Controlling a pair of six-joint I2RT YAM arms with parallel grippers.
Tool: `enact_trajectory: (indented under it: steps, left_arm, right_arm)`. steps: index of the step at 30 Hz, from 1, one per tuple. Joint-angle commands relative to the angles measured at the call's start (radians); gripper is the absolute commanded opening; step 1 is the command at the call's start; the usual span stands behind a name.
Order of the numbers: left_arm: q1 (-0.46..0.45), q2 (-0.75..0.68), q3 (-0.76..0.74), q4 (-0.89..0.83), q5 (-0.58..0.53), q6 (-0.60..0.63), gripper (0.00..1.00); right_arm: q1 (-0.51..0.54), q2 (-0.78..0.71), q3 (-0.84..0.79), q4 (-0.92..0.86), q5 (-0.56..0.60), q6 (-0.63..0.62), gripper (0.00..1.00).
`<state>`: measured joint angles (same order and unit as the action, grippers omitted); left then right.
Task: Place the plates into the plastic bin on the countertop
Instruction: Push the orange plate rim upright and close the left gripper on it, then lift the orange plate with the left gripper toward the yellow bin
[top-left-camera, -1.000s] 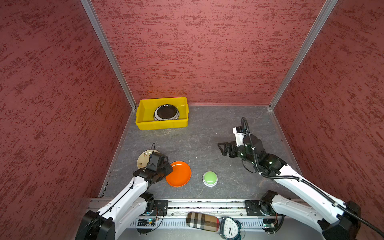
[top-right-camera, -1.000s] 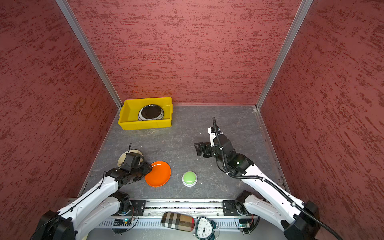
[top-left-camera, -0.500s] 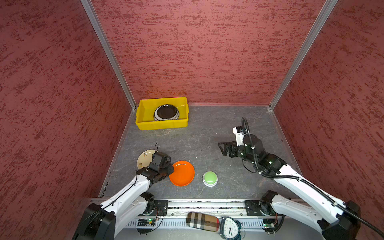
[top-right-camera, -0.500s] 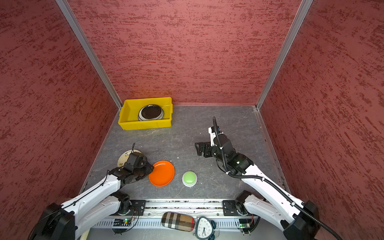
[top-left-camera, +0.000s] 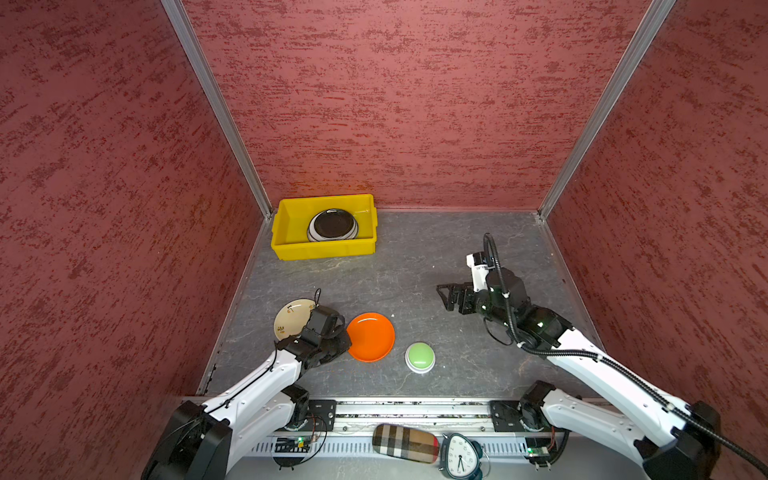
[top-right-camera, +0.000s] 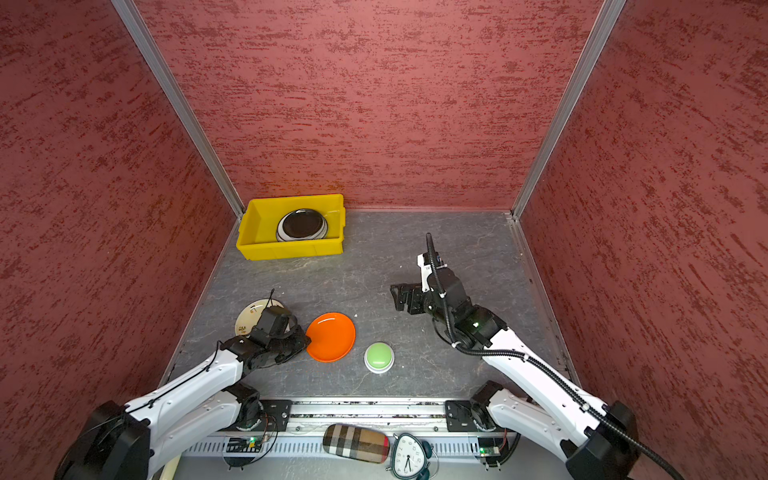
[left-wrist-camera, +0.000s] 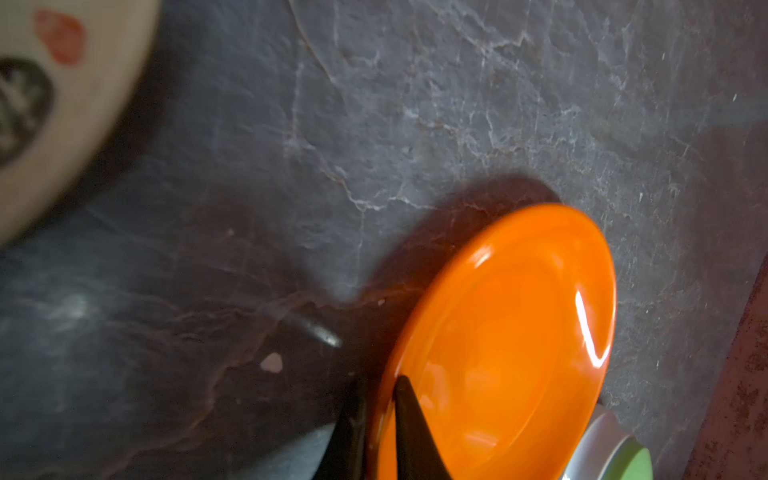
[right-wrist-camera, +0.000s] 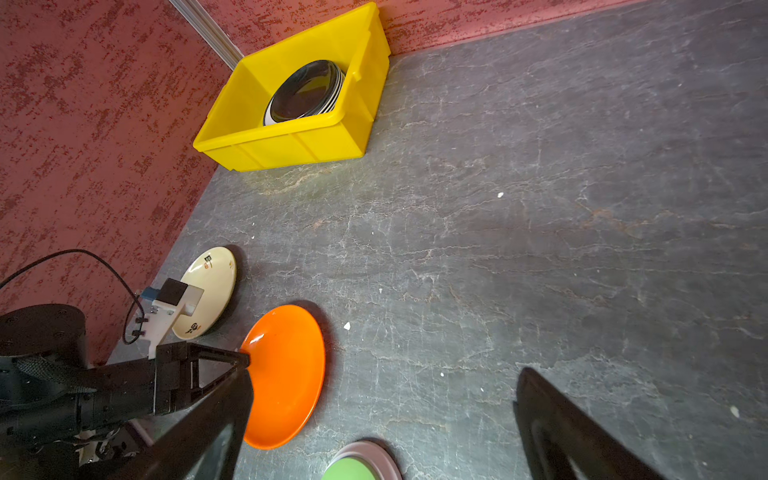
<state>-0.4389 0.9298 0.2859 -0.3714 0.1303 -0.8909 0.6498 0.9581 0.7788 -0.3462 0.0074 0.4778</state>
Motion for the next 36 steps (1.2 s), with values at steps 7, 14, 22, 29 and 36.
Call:
enact_trajectory:
  steps: [7,14,22,29,36]
  left_arm:
    - [-0.011,0.017,-0.033,0.041,-0.023,-0.014,0.1]
    - [-0.008,0.026,-0.011,0.04,-0.032,-0.02,0.0]
    - [-0.009,0.028,0.077,-0.019,-0.046,0.017,0.0]
    - [-0.009,-0.001,0.087,0.059,-0.043,-0.015,0.0]
    - [-0.008,-0.001,0.152,0.06,-0.027,0.001,0.0]
  right_arm:
    - [-0.013,0.009,0.023,0.002,0.016,-0.011,0.99]
    - [-0.016,0.009,0.027,-0.003,0.001,-0.006,0.99]
    - [-0.019,0.003,0.027,-0.019,-0.082,-0.025,0.99]
    - [-0.02,0.017,0.028,-0.062,-0.168,-0.061,0.99]
    - [-0.02,0.058,0.041,-0.044,-0.267,-0.057,0.99]
